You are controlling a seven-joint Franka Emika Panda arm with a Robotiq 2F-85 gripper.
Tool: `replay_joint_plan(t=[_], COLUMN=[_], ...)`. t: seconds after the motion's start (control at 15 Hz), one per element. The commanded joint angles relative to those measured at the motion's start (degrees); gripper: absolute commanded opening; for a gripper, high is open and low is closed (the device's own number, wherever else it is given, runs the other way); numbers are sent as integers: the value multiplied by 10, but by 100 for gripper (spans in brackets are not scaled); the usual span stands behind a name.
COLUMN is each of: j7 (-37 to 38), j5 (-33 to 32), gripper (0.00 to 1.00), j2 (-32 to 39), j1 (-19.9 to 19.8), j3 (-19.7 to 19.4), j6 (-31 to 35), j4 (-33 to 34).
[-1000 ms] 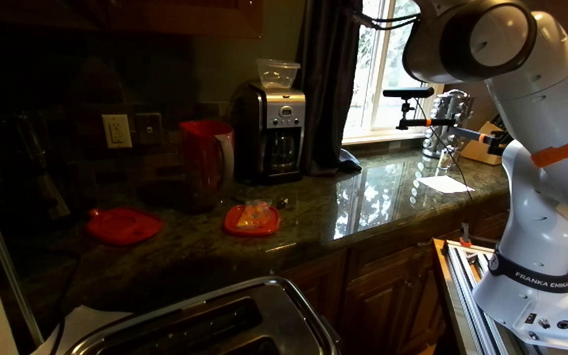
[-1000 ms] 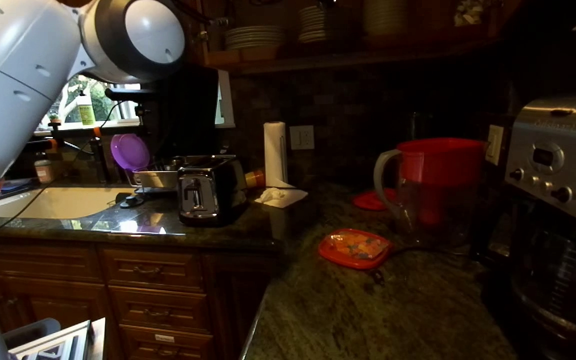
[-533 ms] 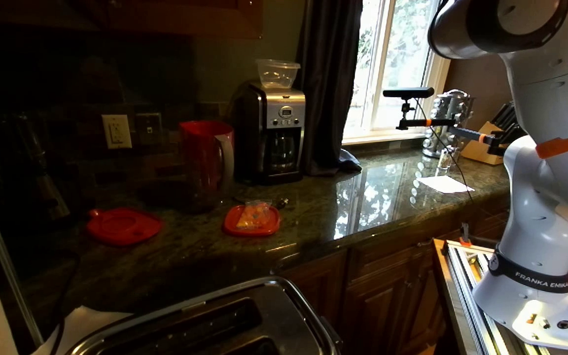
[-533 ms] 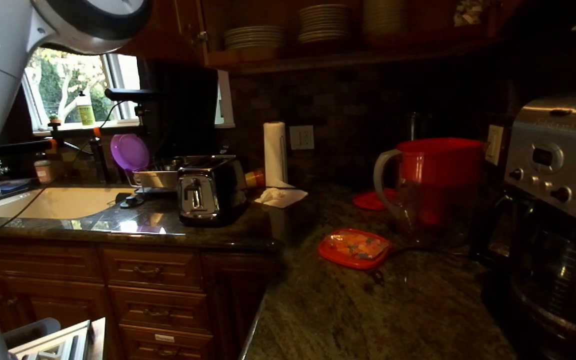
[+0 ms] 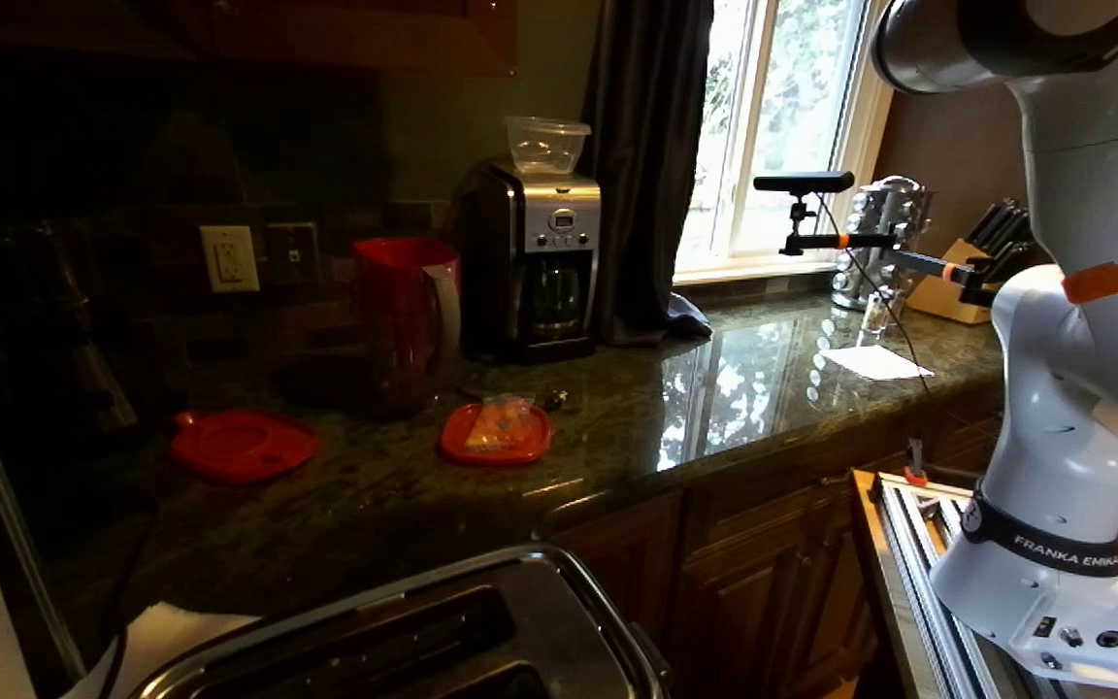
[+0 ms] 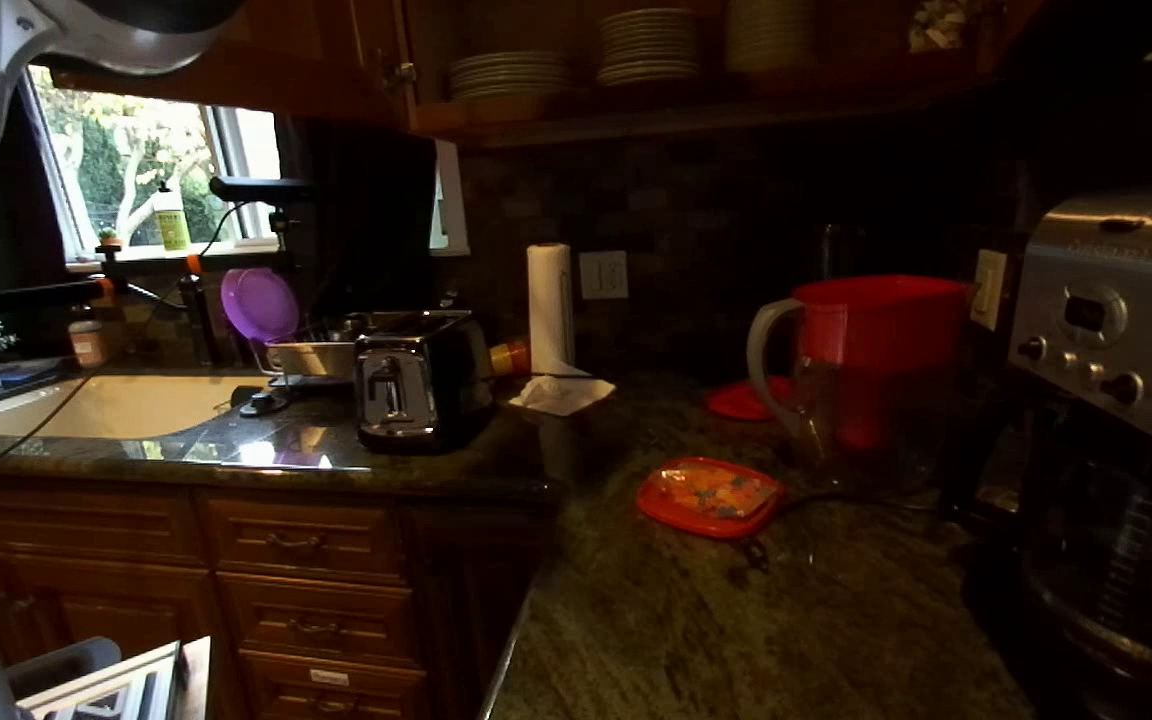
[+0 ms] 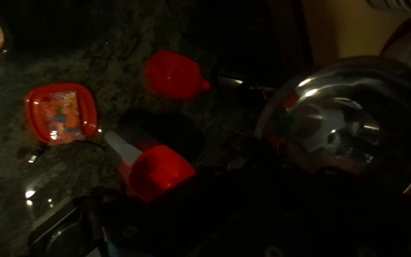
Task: Move the silver bowl from the bottom shelf to the counter top
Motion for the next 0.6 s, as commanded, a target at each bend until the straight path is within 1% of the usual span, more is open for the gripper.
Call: replay_joint_plan(t=[0.0, 0.27, 0.53], j7=[31, 55, 90], j5=[6, 16, 15], gripper=[1, 1, 1], j2=[-7, 7, 32], j1=[-21, -38, -34], j3=[2, 5, 6], j6=[-59, -81, -62], j4=[-8, -1, 5])
